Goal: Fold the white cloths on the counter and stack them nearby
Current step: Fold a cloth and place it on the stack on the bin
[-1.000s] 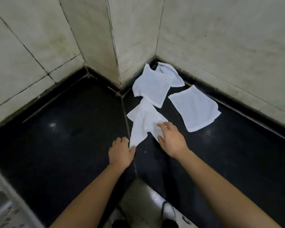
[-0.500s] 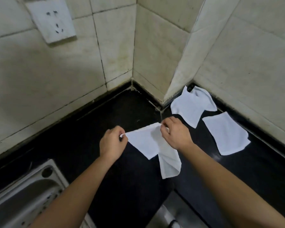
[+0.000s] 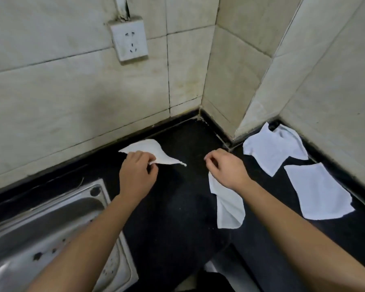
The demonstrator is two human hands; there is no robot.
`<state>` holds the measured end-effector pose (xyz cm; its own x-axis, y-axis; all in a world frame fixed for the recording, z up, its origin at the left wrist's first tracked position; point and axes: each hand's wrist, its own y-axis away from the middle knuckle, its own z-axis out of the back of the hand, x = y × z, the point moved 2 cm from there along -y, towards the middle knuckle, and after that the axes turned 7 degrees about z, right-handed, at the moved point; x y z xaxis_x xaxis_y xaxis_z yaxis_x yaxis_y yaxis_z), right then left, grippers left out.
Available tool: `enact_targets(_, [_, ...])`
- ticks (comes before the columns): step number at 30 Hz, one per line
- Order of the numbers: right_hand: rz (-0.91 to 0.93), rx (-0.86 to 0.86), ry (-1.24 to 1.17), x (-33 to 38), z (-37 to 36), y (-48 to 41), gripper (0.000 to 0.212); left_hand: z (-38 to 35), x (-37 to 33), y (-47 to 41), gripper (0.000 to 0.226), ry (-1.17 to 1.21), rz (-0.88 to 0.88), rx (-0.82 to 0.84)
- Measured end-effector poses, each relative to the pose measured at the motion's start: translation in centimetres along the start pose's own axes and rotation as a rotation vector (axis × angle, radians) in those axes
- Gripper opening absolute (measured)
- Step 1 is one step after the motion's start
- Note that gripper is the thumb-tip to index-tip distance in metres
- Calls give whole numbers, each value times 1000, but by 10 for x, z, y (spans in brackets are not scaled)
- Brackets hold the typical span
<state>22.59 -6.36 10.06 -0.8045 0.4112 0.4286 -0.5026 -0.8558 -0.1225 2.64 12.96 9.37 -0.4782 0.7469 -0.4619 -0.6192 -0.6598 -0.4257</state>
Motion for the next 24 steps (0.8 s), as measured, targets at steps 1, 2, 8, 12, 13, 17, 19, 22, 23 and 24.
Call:
enact_targets(1, [-7, 80, -5, -2, -17, 11, 21, -7, 7, 22, 14, -35, 9, 65])
enact_targets(2, [-13, 156, -11, -4, -37, 23, 21, -14, 15, 47, 15, -71, 30, 149])
enact_targets(8, [-46, 560, -18, -2, -125, 71, 28, -33, 49, 166, 19, -199, 215, 559])
enact_targets(12, [-39, 521, -31, 13, -153, 62, 32, -31, 59, 205, 9, -192, 348, 638])
enact_targets(13, [-35, 483, -35, 17, -157, 55, 35, -30, 59, 210, 10, -173, 362, 627])
enact_targets(17, [72, 551, 51, 33, -181, 25, 47, -28, 60, 215, 13, -149, 403, 596])
enact_targets(19, [111, 585, 127, 32, -185, 18, 37, -29, 61, 213, 10, -153, 417, 589])
enact_targets(22, [117, 596, 159, 24, -179, 21, 28, -30, 62, 214, 9, -152, 443, 566])
enact_targets(23, [100, 607, 120, 22, -174, 25, 29, -30, 62, 213, 9, -144, 463, 552])
enact_targets(24, [85, 610, 74, 19, -165, 28, 29, -30, 61, 209, 10, -131, 486, 528])
